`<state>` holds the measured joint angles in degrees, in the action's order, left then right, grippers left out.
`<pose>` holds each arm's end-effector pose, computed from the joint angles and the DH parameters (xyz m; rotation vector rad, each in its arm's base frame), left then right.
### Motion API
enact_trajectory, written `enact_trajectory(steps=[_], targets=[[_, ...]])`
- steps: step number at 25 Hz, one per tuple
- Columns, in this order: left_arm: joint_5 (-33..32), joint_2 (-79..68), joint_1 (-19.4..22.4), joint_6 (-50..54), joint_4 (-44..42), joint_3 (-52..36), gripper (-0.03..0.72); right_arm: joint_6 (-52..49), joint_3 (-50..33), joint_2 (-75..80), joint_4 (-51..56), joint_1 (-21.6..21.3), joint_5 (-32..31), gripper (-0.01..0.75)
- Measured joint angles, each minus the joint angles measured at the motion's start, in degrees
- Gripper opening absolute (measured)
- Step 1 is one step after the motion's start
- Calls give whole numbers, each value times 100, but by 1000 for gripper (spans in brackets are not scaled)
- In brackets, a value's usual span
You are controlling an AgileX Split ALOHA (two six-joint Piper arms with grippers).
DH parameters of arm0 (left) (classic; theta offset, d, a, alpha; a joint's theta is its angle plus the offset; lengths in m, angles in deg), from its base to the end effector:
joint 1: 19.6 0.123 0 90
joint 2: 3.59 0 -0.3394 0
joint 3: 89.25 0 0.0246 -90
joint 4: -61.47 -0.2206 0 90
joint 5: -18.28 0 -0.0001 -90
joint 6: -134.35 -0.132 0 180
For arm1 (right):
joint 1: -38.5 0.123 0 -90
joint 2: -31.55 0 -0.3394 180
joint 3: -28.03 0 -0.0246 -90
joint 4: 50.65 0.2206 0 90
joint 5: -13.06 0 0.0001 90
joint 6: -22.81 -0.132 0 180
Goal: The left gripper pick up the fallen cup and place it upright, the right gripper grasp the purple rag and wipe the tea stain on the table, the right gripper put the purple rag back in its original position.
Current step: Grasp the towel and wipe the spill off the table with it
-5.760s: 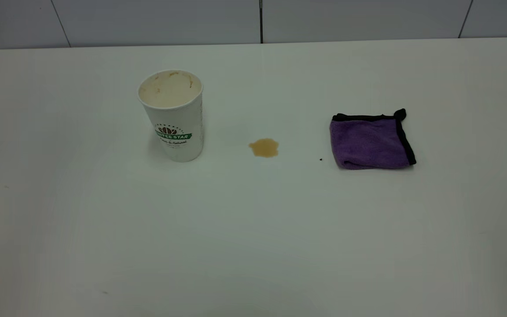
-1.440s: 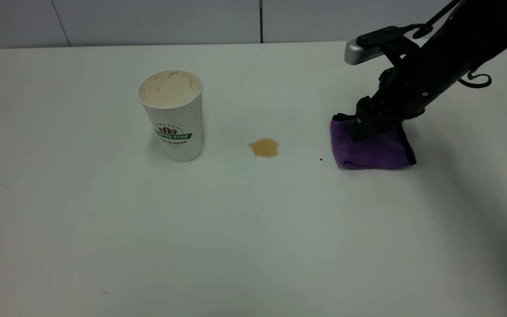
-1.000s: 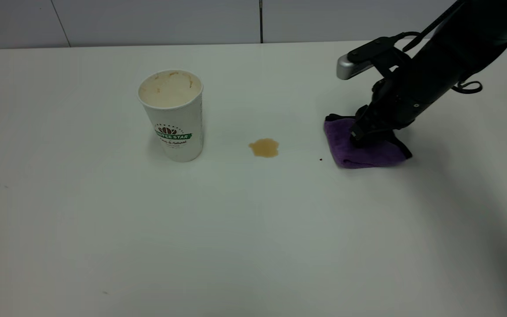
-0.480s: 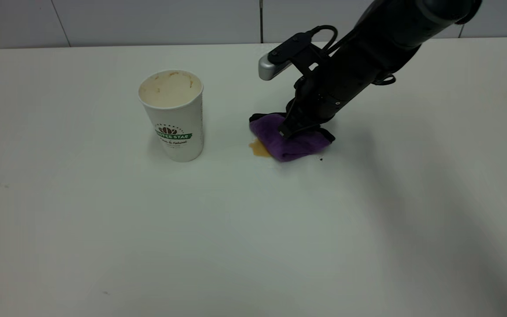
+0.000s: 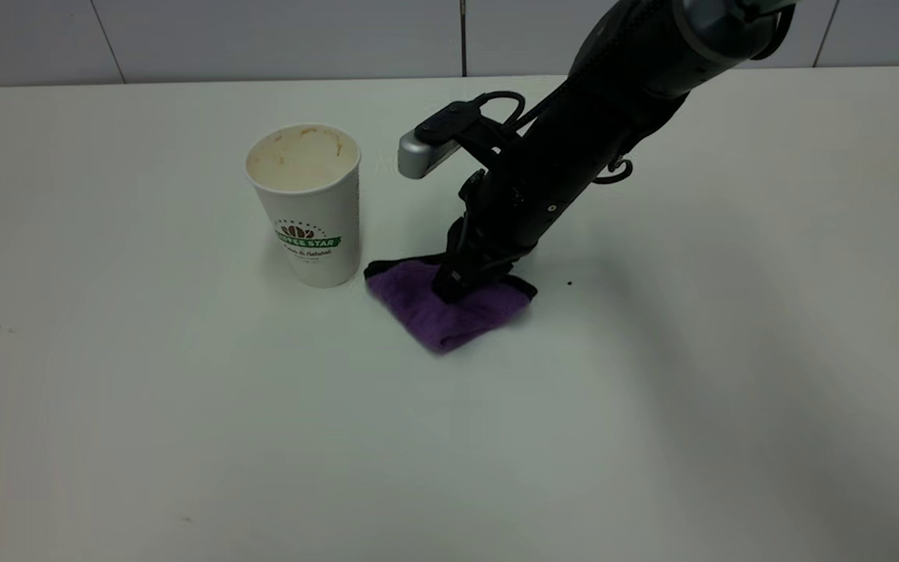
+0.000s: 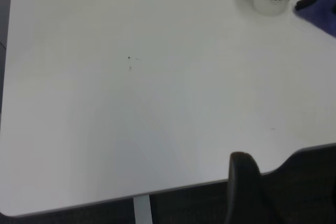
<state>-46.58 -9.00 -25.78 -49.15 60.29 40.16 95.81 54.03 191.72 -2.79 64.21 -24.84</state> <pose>-0.0549 0.0084 0.2310 0.1760 2.1019 -0.0031 0.4527 0.2847 -0.0095 -1.4095 2.3434 0.6338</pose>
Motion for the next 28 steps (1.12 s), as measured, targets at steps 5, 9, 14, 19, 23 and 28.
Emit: enact_trajectory(steps=[5, 9, 14, 19, 23, 28], targets=[[0, 0, 0, 0, 0, 0, 429, -315, 37, -18, -985, 0, -824, 49], [0, 0, 0, 0, 0, 0, 429, -1536, 44, -91, -1643, 46, -543, 49], [0, 0, 0, 0, 0, 0, 429, -3362, 73, -166, -2624, -95, 677, 49], [0, 0, 0, 0, 0, 0, 429, -4627, 73, -199, -3556, -558, 1355, 51], [0, 0, 0, 0, 0, 0, 429, -4959, 73, -296, -4157, -1049, 969, 52], [0, 0, 0, 0, 0, 0, 429, -5004, 73, -372, -4343, -1531, -321, 54]])
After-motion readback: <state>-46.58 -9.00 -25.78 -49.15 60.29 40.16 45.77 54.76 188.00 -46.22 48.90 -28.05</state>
